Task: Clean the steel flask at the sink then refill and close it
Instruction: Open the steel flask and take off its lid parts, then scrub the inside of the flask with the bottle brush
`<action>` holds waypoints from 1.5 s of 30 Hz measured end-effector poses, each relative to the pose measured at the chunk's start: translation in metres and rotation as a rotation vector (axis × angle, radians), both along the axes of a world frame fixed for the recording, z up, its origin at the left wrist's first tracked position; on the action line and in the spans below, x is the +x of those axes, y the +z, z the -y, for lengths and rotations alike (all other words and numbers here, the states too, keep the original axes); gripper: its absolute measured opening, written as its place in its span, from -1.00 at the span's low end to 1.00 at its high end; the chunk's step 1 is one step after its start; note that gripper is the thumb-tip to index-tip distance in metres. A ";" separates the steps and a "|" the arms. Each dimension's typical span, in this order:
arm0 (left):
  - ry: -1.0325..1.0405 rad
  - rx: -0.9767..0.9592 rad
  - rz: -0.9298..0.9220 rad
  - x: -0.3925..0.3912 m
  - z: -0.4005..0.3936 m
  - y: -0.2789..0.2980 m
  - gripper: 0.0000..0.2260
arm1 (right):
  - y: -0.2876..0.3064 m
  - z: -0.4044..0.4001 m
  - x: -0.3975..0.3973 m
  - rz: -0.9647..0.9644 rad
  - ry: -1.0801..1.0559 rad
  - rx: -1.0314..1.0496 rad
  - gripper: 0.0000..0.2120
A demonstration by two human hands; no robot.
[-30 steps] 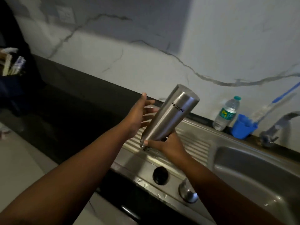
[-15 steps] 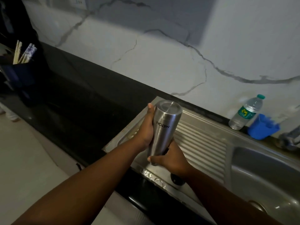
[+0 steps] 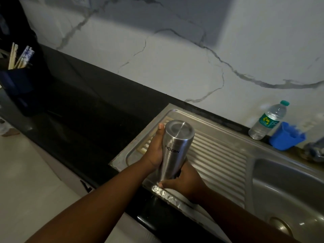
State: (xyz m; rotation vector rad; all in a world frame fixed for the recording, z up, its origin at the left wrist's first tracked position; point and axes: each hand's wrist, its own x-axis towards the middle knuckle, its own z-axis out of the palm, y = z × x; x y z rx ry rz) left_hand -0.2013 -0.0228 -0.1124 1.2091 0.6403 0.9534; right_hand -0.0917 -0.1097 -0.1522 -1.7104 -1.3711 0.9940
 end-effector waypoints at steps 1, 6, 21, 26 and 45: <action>-0.006 0.000 0.003 0.000 0.001 0.000 -0.46 | 0.001 0.001 0.000 0.010 0.007 -0.008 -0.22; 0.004 -0.002 -0.007 -0.002 0.004 -0.001 -0.48 | 0.017 0.003 0.007 0.075 0.107 -0.073 -0.41; 0.402 0.292 -0.067 -0.022 0.002 0.117 -0.43 | 0.045 0.048 0.079 0.231 -0.035 0.008 -0.15; 0.356 0.770 -0.011 0.035 0.070 0.192 -0.81 | 0.046 0.097 0.151 0.300 -0.157 0.006 -0.22; -0.264 1.280 -1.224 0.370 0.214 0.020 -0.28 | 0.030 0.287 0.388 0.448 -0.432 -0.115 -0.08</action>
